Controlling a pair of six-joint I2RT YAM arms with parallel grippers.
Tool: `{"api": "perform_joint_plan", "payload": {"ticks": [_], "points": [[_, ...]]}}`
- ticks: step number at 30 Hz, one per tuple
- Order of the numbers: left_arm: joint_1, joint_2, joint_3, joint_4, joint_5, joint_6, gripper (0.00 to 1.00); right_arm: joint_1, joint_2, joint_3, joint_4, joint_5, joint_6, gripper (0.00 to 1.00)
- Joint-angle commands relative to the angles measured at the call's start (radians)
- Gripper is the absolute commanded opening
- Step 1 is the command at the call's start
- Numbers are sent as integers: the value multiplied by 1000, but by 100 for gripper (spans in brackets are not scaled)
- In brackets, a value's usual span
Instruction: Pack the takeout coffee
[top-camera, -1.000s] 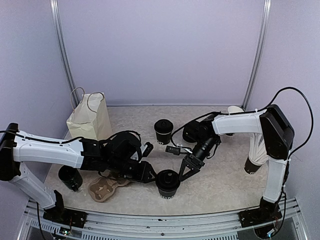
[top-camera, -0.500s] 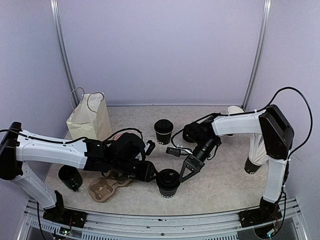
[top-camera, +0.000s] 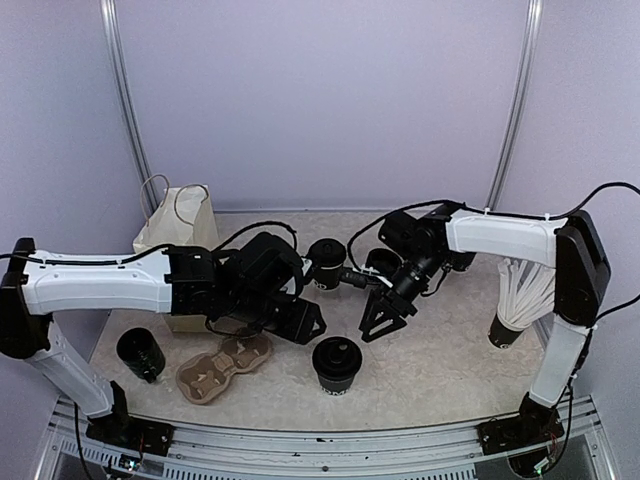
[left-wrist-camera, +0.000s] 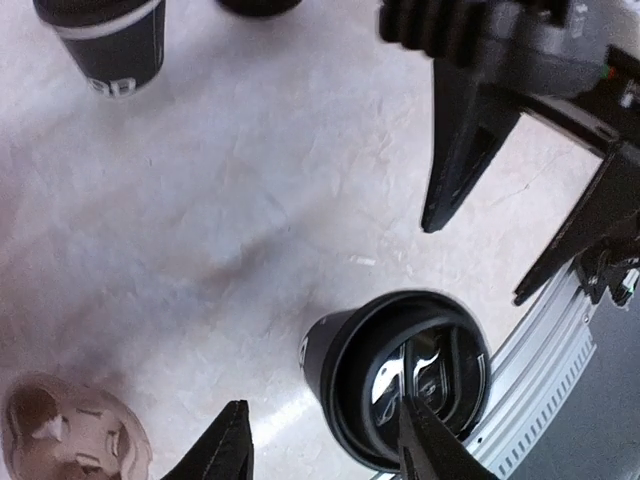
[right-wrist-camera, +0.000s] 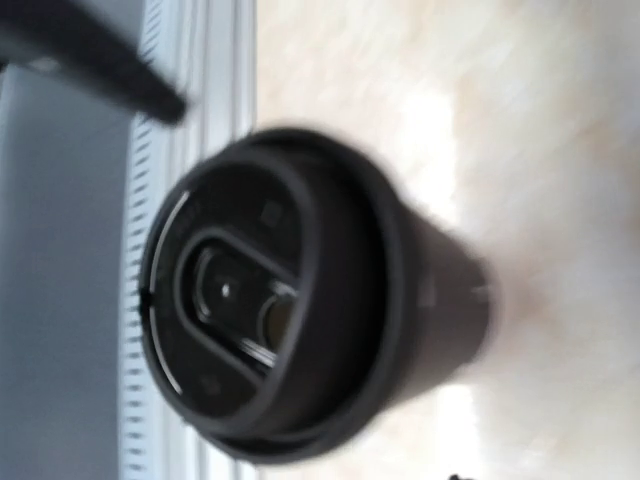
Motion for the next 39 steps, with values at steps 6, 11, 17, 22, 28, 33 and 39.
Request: {"api": "perform_joint_plan", "payload": {"ticks": [6, 11, 17, 22, 28, 33, 39], "points": [[51, 44, 441, -76, -326, 410, 70, -118, -251, 69, 267, 233, -17, 61], [132, 46, 512, 154, -367, 542, 99, -208, -309, 22, 456, 129, 71, 99], [228, 80, 454, 357, -320, 636, 99, -165, -294, 58, 342, -20, -101, 95], [262, 7, 280, 496, -315, 596, 99, -51, -260, 87, 203, 45, -258, 88], [223, -28, 208, 519, -480, 672, 99, 120, -190, 68, 131, 204, -341, 91], [161, -9, 201, 511, -499, 760, 99, 187, -143, 59, 148, 271, -337, 94], [209, -3, 264, 415, -318, 605, 88, 254, -105, 47, 154, 381, -348, 92]]}}
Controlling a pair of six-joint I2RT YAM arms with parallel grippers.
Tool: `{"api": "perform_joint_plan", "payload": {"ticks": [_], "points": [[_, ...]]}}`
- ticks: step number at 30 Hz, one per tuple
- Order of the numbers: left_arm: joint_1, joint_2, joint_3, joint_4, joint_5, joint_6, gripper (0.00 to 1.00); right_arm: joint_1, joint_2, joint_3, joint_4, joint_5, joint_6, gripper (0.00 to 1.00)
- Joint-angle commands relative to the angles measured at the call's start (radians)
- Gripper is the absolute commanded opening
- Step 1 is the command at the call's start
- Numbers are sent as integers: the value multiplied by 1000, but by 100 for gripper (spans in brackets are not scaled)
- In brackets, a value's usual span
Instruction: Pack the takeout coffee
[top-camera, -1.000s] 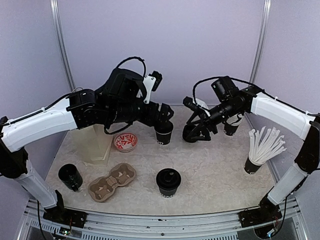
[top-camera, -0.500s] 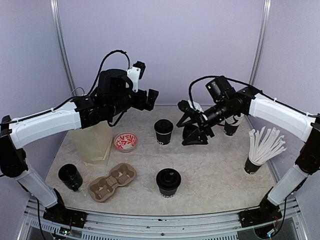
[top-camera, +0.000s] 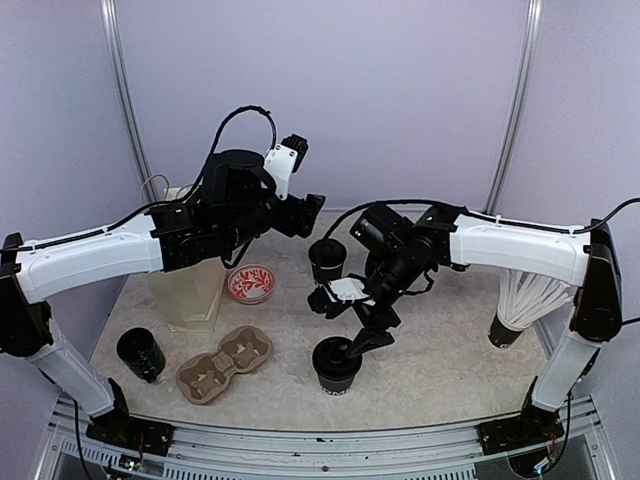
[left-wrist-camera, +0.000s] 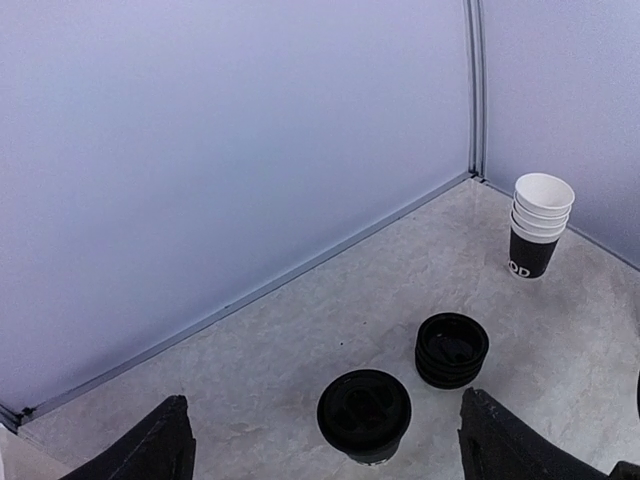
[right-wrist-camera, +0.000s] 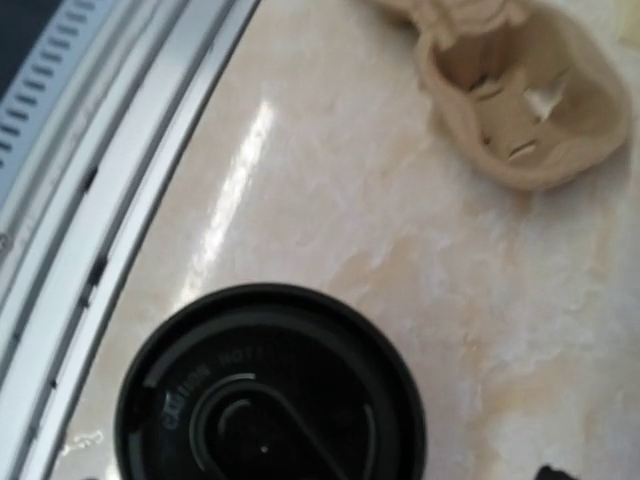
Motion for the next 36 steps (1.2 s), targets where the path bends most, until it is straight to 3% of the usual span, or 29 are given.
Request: {"api": "perform_joint_plan", "payload": {"ticks": [1, 20, 28, 36], "points": [[48, -14, 49, -29, 104, -82, 88, 47, 24, -14, -9, 92, -18, 92], [56, -6, 40, -31, 103, -76, 89, 100, 65, -38, -18, 132, -15, 84], [56, -3, 41, -35, 104, -71, 89, 107, 83, -15, -35, 138, 6, 69], [56, -7, 43, -38, 98, -65, 89, 37, 43, 4, -35, 176, 47, 64]]}}
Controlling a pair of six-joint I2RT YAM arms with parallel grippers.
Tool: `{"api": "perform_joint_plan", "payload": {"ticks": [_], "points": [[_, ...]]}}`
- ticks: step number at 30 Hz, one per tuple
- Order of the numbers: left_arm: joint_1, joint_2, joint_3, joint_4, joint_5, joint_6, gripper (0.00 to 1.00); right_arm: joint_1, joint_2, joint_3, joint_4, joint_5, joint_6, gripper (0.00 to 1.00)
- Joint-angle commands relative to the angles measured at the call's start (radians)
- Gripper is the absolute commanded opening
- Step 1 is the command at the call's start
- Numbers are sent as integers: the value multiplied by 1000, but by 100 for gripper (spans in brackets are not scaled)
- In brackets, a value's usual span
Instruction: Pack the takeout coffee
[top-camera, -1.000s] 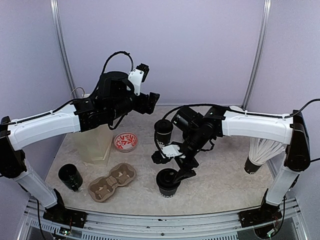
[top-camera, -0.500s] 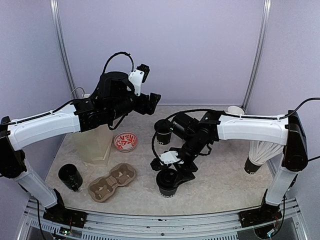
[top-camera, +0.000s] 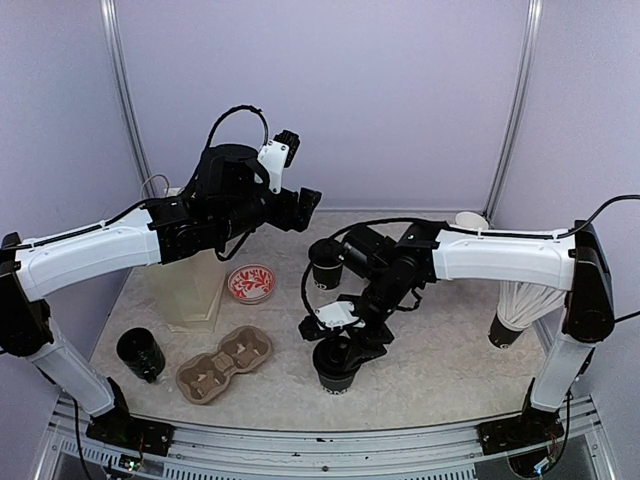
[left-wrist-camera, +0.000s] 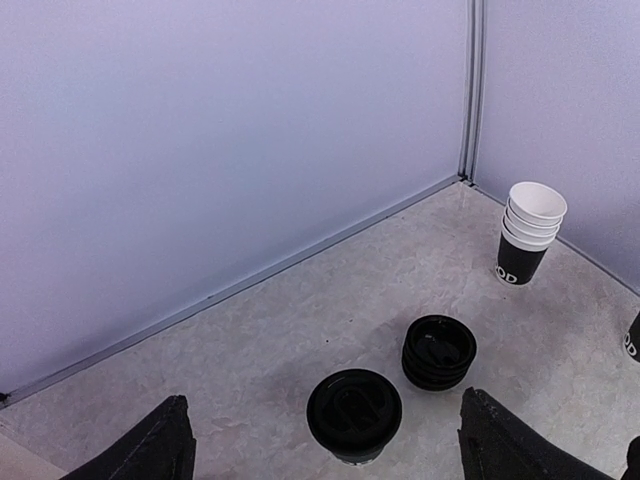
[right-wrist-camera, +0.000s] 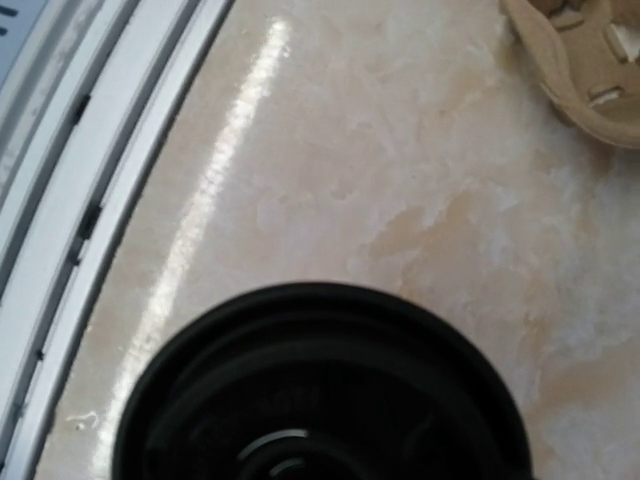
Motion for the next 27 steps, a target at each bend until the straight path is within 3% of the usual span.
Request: {"api": "perform_joint_plan", "payload": {"ticks": [1, 11, 27], "points": [[-1, -7, 21, -4, 1, 11, 89, -73, -15, 35, -36, 29, 36, 64], [-2, -6, 29, -13, 4, 9, 90, -349, 61, 176, 13, 38, 132, 64], [-3, -7, 35, -26, 15, 17, 90, -429, 210, 309, 148, 120, 263, 64]]}}
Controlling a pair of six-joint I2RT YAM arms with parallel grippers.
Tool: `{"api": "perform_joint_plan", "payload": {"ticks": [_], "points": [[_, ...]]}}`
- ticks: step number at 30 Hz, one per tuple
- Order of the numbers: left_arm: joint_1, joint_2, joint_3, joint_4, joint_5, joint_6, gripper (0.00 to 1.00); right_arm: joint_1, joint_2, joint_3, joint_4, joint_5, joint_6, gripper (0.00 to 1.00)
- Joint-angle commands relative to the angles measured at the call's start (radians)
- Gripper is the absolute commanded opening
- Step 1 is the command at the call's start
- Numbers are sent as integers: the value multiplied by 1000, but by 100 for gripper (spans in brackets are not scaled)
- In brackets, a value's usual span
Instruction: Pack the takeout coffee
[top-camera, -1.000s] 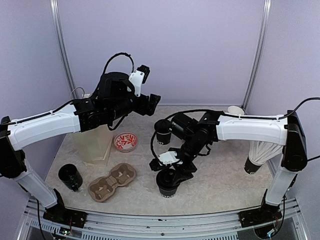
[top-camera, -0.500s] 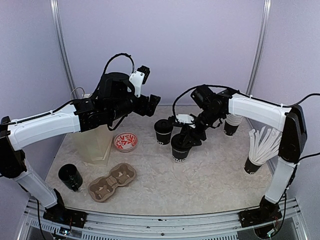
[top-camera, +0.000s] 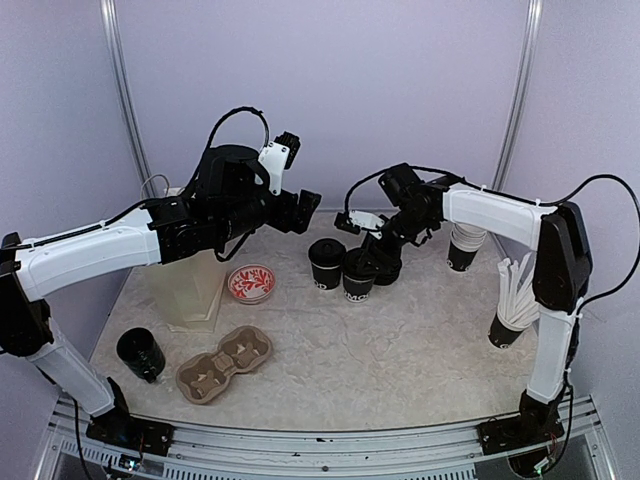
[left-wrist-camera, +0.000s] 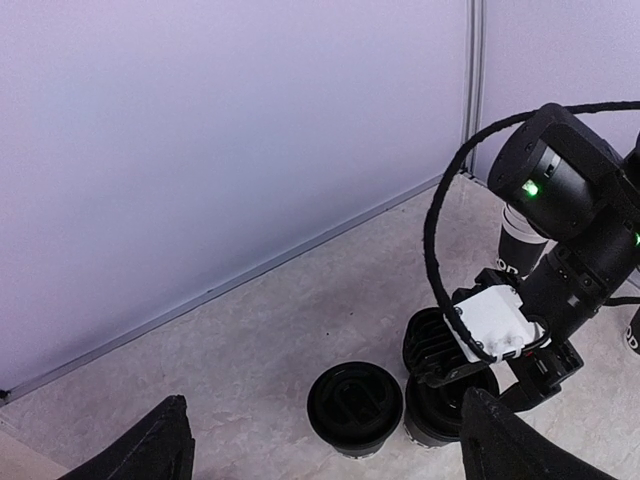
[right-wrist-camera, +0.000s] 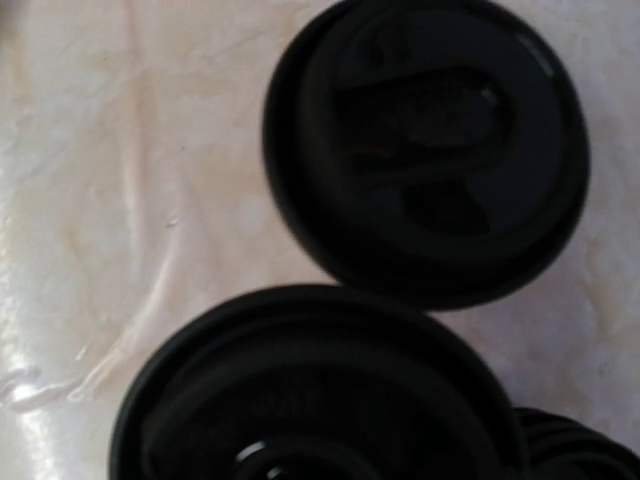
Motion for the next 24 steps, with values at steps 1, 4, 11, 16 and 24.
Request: {"api": "perform_joint_plan", "payload": {"ticks": [1, 4, 11, 16, 24], "points": [[-3, -5, 35, -8, 14, 17, 90, -14, 35, 47, 40, 12, 34, 64], [-3, -3, 38, -11, 17, 19, 90, -18, 59, 69, 38, 12, 41, 65], [-4, 1, 40, -15, 20, 19, 90, -24, 99, 116, 43, 16, 56, 65], [-3, 7, 41, -20, 22, 20, 90, -28, 129, 151, 39, 12, 65, 65], [-3, 11, 48, -29, 25, 19, 90, -42, 171, 210, 5, 4, 99, 72]]}}
